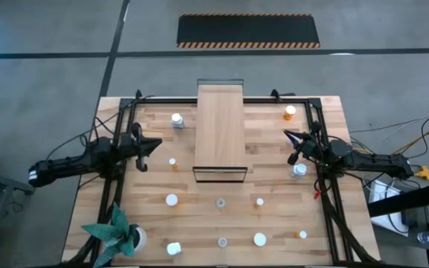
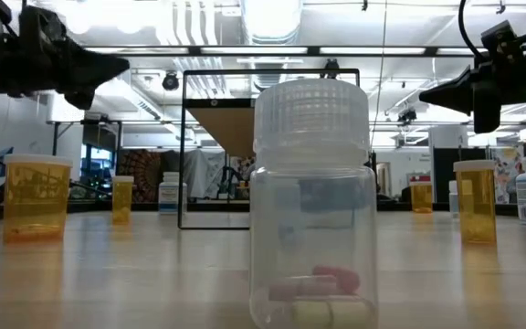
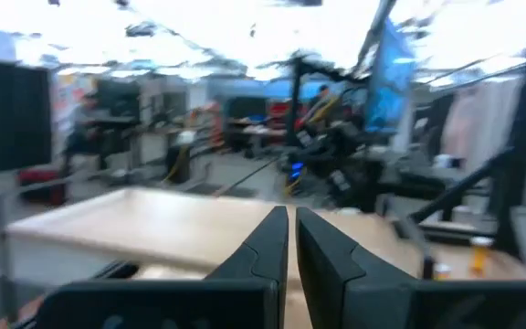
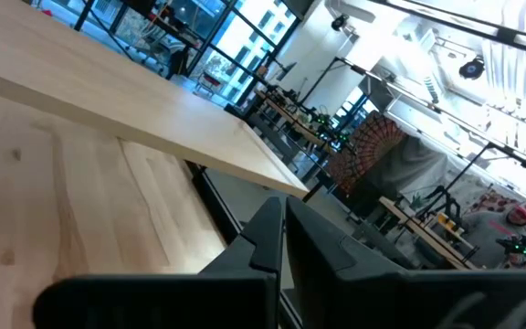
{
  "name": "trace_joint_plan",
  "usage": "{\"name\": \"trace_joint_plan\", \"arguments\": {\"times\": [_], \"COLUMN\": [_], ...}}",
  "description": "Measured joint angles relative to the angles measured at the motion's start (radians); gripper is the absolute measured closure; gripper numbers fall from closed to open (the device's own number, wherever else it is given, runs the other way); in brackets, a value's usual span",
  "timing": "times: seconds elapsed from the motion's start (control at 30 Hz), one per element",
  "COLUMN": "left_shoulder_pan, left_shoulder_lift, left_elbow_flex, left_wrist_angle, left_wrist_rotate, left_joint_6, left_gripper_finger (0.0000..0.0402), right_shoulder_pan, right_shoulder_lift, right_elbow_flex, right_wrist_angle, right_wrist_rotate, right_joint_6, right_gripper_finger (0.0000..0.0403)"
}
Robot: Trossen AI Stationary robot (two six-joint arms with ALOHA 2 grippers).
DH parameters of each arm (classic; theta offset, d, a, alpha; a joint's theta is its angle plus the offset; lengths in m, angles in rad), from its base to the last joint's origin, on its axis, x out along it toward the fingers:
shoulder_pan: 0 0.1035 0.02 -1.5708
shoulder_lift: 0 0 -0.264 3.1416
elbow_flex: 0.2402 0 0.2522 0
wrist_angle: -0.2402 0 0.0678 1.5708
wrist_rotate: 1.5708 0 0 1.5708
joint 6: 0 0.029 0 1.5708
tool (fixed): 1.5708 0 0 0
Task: Pick and place medicine bottles onto shelf by color
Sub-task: Put the middle left big orange pill bottle on the shelf
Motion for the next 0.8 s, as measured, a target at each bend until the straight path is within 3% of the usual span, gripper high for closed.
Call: {"name": "trace_joint_plan", "arguments": {"times": [0.23,0.53,0.63,0.8], "left_shoulder_pan": [0.0,-0.002,-0.014,-0.06], "left_shoulder_lift": [0.118,0.352,0.419,0.494], "left_elbow_flex": [0.003,0.171,0.244,0.399], "left_wrist_angle": [0.228,0.213,0.159,-0.144], "left_wrist_rotate": [0.075,0.205,0.249,0.257], "left_joint_6": [0.026,0.031,0.04,0.095], "left_gripper_finger": [0.0393,0.0393,0.0393,0.0393], "right_shoulder_pan": [0.0,0.0,0.0,0.0], "right_shoulder_lift": [0.0,0.0,0.0,0.0], "right_elbow_flex": [0.0,0.0,0.0,0.0], "right_wrist_angle": [0.0,0.0,0.0,0.0], "right_wrist_rotate": [0.0,0.0,0.0,0.0], "right_joint_6": [0.0,0.0,0.0,0.0], "right_gripper_finger": [0.0394,0.0394,0.0394,0.0394]}}
